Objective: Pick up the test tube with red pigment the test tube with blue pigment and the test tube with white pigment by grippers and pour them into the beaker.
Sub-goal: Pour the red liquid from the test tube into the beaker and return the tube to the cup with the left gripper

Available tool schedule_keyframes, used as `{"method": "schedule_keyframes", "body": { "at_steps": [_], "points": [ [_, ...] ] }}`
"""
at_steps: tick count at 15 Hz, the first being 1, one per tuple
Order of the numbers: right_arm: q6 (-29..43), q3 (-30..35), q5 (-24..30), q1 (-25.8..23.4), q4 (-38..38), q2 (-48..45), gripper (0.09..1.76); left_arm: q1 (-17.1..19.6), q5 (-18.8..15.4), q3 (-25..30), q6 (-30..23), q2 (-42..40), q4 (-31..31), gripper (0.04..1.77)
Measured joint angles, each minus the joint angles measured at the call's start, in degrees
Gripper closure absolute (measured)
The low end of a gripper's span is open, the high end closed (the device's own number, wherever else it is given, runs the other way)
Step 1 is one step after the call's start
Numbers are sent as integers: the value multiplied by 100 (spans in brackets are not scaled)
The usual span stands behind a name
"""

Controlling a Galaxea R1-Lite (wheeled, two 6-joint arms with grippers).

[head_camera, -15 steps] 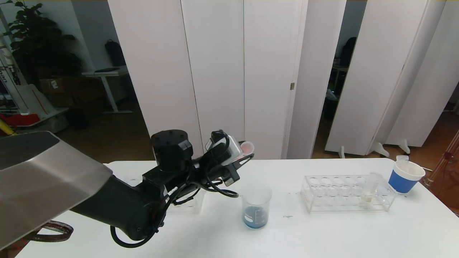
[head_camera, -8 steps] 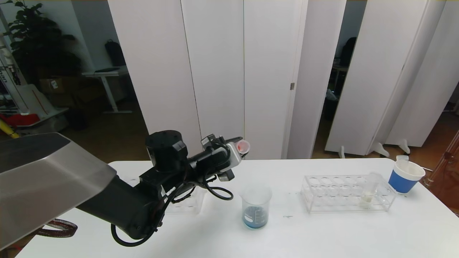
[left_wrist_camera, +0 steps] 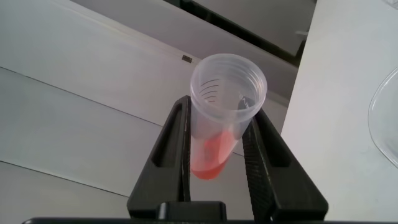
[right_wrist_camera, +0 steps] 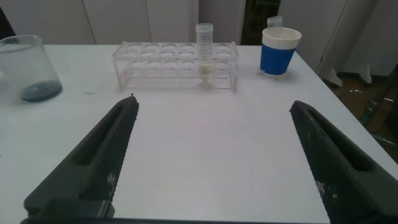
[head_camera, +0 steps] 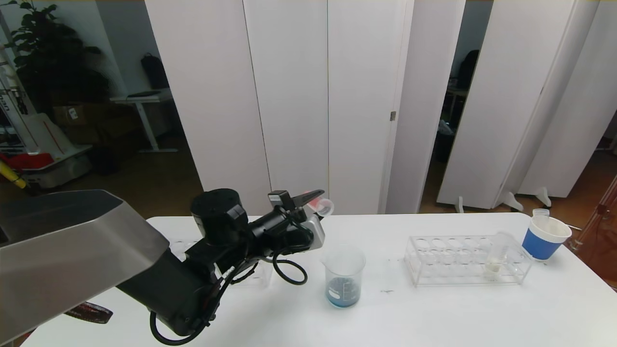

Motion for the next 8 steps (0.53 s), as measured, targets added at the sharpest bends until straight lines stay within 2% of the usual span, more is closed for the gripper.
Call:
{"method": "schedule_keyframes", "body": {
  "at_steps": [8],
  "points": [
    [0,2,-1,0,0,0,10,4,-18,118,724,457,-701,123]
  ]
}}
